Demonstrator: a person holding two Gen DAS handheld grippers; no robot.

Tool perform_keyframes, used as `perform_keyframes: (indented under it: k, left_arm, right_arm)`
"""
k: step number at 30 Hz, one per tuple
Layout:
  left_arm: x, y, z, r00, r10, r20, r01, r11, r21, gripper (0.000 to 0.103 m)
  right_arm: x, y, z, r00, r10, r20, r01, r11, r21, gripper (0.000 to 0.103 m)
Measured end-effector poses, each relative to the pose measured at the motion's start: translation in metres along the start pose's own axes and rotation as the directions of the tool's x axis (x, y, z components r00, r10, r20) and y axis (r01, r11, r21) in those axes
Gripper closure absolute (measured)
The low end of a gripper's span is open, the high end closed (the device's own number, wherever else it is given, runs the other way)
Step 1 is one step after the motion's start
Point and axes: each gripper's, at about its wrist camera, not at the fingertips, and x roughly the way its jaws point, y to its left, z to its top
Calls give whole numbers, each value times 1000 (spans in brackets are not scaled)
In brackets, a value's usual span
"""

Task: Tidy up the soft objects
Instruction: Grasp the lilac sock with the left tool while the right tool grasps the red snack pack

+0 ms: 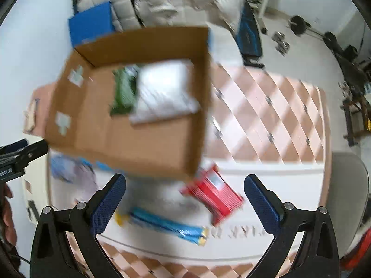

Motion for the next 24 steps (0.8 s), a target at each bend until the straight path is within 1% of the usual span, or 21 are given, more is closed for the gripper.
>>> perform_keyframes:
  k: [1,4,7,8,10,12,14,15,16,17,18,19,20,21,23,24]
  left_arm:
    - [13,3,-7,1000,1,-27,-1,1000,-13,7]
    - [42,7,-20,997,15,-69,-17,999,-28,7]
    - [67,8,-26,995,14,-102,-17,999,-30,7]
    - [76,8,-27,993,12,-117,-15,999,-28,7]
    - [89,7,-27,990,5,-139,-9,1000,-28,7]
    - [101,7,-28,988,2,-157,-6,1000,-28,7]
    - [109,8,-30,985,-3,-170,-2,1000,-30,7]
    - [112,9,-31,984,-3,-178,-2,1000,-29,7]
    - [115,10,-33,983,-5,-184,0,1000,-26,7]
    - [118,10,-33,982,-5,-188,0,1000,-26,7]
    - [119,12,-33,981,-4,-192,-1,1000,-30,7]
    - [123,12,-32,981,-8,-194,1,999,-34,7]
    - [125,13,-31,981,-14,-195,7,999,-38,7]
    - [126,14,-31,980,-20,-195,13,999,-41,7]
    - [129,14,-31,981,-24,-194,17,999,-38,7]
    - [130,12,-28,981,-23,-191,17,999,-35,7]
  right_arm:
    - [5,-6,-8,1000,-4,-16,4,1000,0,0]
    - [32,-24,-22,997,-37,-71,35,999,-24,0]
    - [62,-34,-27,991,-89,-97,81,993,-83,0]
    - [75,-35,-28,989,-103,-108,90,989,-119,0]
    - [96,-34,-27,984,-115,-135,93,982,-162,0]
    - [119,-31,-28,975,-127,-184,90,977,-195,0]
    - [139,-32,-31,966,-129,-225,87,978,-191,1]
    - [150,-34,-33,958,-117,-262,75,984,-164,11]
    - [154,-38,-36,953,-108,-284,75,989,-127,17]
    - [155,-40,-39,952,-116,-284,91,991,-100,26]
    - [153,-42,-44,949,-134,-287,115,990,-82,33]
    - [151,-45,-49,944,-131,-303,124,991,-45,41]
    - [149,-50,-54,939,-111,-325,119,993,4,47]
    - [146,-56,-62,935,-58,-349,92,992,82,49]
    - [141,-63,-72,933,16,-360,47,985,165,49]
    - [139,-67,-76,933,39,-358,35,979,199,49]
